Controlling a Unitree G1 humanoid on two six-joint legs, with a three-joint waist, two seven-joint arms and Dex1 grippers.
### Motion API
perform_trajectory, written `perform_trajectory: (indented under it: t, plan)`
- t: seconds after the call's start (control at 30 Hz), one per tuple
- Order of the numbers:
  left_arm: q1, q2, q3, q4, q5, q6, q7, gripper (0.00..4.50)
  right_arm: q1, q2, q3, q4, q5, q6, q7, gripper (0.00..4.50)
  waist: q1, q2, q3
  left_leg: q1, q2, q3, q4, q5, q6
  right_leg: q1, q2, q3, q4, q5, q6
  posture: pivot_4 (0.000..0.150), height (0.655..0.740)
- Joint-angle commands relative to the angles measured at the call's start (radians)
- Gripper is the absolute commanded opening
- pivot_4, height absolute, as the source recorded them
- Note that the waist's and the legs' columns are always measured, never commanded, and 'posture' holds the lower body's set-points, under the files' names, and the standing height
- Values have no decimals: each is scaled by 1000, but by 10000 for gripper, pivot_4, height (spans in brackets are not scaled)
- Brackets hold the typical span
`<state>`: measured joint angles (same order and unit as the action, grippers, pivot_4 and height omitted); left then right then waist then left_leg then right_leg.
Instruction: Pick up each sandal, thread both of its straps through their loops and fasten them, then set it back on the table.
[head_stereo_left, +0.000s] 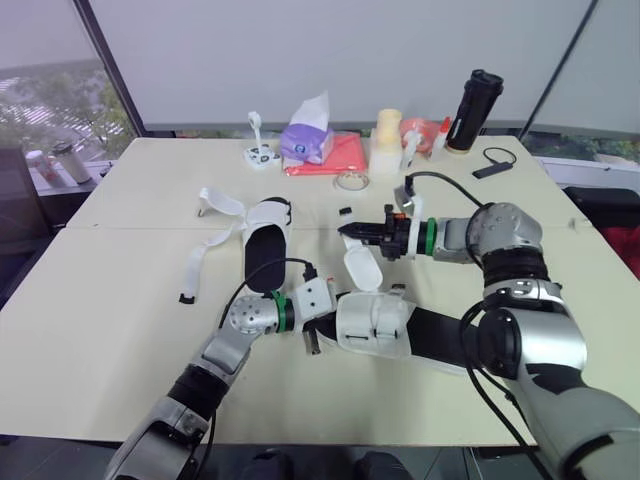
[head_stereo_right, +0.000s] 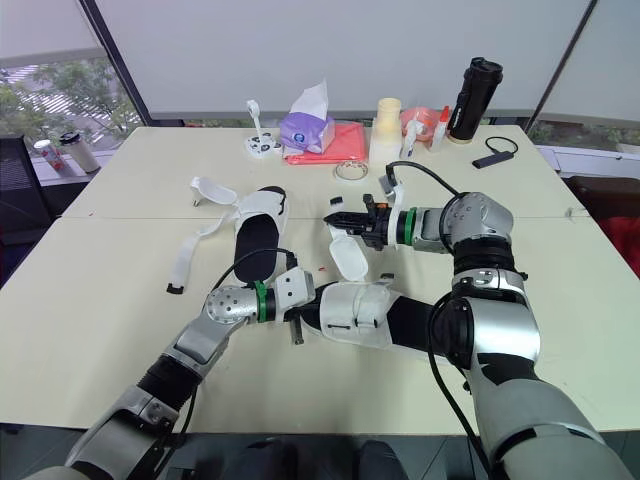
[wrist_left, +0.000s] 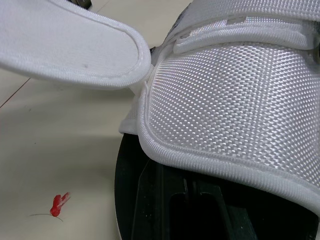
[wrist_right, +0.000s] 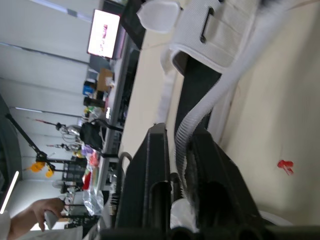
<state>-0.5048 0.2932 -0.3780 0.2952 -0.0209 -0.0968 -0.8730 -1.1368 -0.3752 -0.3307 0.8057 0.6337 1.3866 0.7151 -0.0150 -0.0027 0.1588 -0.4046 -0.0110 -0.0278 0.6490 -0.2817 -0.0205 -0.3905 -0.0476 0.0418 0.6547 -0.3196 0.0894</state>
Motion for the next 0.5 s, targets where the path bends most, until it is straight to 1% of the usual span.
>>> perform_trajectory:
  t: [0.03, 0.07, 0.13, 0.2, 0.27, 0.33, 0.4, 0.43, 0.5]
  plan:
    - [31, 21, -25, 92, 63, 43, 7, 0, 27, -13, 1, -179, 39, -13, 11, 4593, 2, 0, 0, 0, 0, 0, 0, 0, 0, 0, 0, 0, 0, 0, 0, 1500, 7400]
    - [30, 21, -26, 94, 62, 42, 6, 0, 55, -11, 14, -256, 53, -9, 22, 4593, 2, 0, 0, -1, 0, 0, 0, 0, 0, -1, 0, 0, 0, 0, 0, 1500, 7400]
    - [29, 21, -29, 97, 62, 40, 1, 0, 141, -7, 70, -483, 73, -55, 52, 4593, 1, 0, 0, -2, 0, 0, 0, 0, 0, -2, 0, 0, 0, 0, 0, 1500, 7400]
    - [25, 20, -32, 103, 62, 37, -5, 0, 239, -16, 143, -703, 64, -145, 83, 4593, 1, 0, 0, -2, 0, -1, 0, 0, 0, -2, 0, -1, 0, 0, 1, 1500, 7400]
    - [21, 19, -34, 110, 63, 34, -11, 0, 333, -41, 213, -873, 28, -257, 107, 4593, 1, 0, 0, -2, 0, 0, 1, 0, 0, -2, 1, -1, 1, 1, 1, 1500, 7400]
    - [17, 19, -36, 116, 63, 31, -17, 0, 439, -86, 287, -1019, -60, -461, 147, 4593, 1, 0, 0, -2, 0, -1, 2, 0, 0, -2, 1, -1, 1, 1, 2, 1500, 7400]
    - [14, 20, -36, 118, 62, 31, -22, 0, 535, -131, 336, -1111, -151, -655, 175, 4593, 2, 0, 0, -2, 0, -1, 3, 0, 0, -1, 2, -1, 1, 1, 3, 1500, 7400]
    - [14, 22, -37, 118, 62, 31, -24, 0, 583, -155, 355, -1140, -201, -746, 183, 4593, 2, 0, 0, -2, 0, -1, 3, 0, 0, -1, 2, -1, 1, 1, 3, 1500, 7400]
    - [14, 25, -38, 119, 62, 29, -31, 0, 673, -201, 389, -1154, -334, -995, 184, 4593, 2, -1, 0, -1, 0, -1, 3, 0, 0, 1, 3, -1, 0, 1, 3, 1500, 7400]
